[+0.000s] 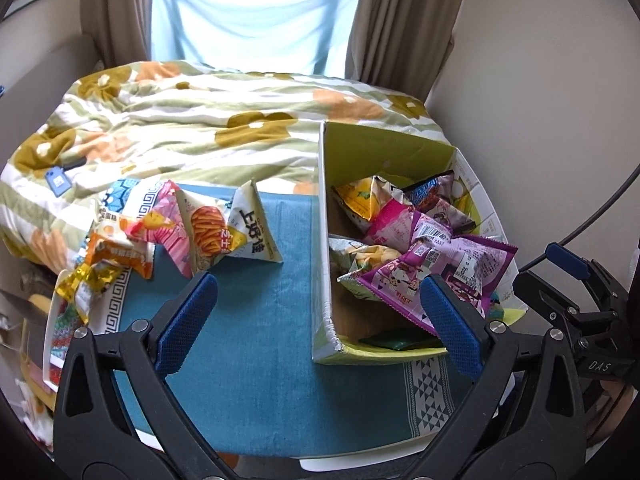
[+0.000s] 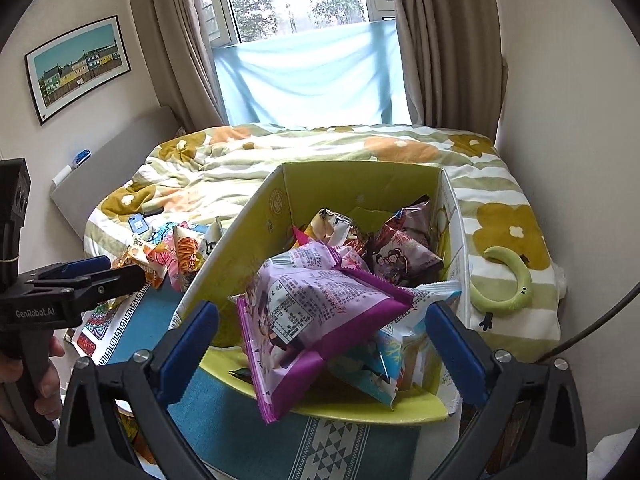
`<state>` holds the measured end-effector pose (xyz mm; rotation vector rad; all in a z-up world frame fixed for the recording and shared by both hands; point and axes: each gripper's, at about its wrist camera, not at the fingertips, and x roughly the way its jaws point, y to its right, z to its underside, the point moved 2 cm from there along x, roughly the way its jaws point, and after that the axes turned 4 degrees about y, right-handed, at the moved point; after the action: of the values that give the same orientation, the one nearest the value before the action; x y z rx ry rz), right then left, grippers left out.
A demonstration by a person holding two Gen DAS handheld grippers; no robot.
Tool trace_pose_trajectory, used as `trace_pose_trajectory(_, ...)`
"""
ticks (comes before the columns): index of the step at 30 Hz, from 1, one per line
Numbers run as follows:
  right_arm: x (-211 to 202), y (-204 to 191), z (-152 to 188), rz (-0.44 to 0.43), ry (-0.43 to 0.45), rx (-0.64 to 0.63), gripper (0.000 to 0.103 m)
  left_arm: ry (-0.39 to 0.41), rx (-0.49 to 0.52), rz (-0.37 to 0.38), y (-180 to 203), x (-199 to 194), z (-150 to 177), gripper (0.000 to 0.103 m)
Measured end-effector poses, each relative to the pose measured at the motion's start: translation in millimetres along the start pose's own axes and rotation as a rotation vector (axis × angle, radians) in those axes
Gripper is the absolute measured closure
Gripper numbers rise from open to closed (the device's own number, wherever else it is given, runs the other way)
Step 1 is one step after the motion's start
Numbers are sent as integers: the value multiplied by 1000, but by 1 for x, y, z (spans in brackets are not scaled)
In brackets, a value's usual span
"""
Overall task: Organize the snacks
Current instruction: 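Withdraw both tools from the box toward the remaining snacks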
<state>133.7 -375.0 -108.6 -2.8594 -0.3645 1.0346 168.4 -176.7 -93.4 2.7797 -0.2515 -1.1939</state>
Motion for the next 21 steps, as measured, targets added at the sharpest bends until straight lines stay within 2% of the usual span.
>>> trace_pose_trajectory(7,-21,-17,-22,25,46,-28,0,90,20,-53,-4,-40,-14,2)
trace_pose_trajectory(13,-33,-36,-34,-2,59,-41,0,143,33,-117,-18,-73,-15,2)
trace_pose_trajectory(21,-38,-74,-38,15,50,-62,0,196,23,-135,-61,-105,-12,2)
